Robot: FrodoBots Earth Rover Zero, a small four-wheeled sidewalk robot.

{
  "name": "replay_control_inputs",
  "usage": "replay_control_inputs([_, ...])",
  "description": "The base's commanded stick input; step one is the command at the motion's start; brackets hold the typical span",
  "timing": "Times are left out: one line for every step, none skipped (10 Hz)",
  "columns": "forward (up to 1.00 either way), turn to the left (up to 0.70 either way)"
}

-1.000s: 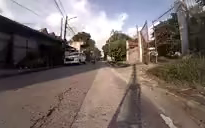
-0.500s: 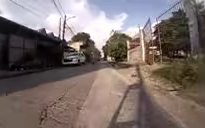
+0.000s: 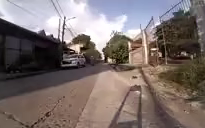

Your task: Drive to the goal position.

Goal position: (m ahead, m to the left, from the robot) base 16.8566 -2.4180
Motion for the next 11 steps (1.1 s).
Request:
replay_control_inputs([1.00, 0.00])
replay_control_inputs([1.00, 0.00])
replay_control_inputs([1.00, -0.05])
replay_control_inputs([1.00, -0.03])
replay_control_inputs([1.00, 0.00])
replay_control_inputs([1.00, 0.00])
replay_control_inputs([1.00, 0.00])
replay_control_inputs([1.00, 0.00])
replay_control_inputs([1.00, 0.00])
replay_control_inputs([1.00, 0.00])
replay_control_inputs([1.00, 0.00])
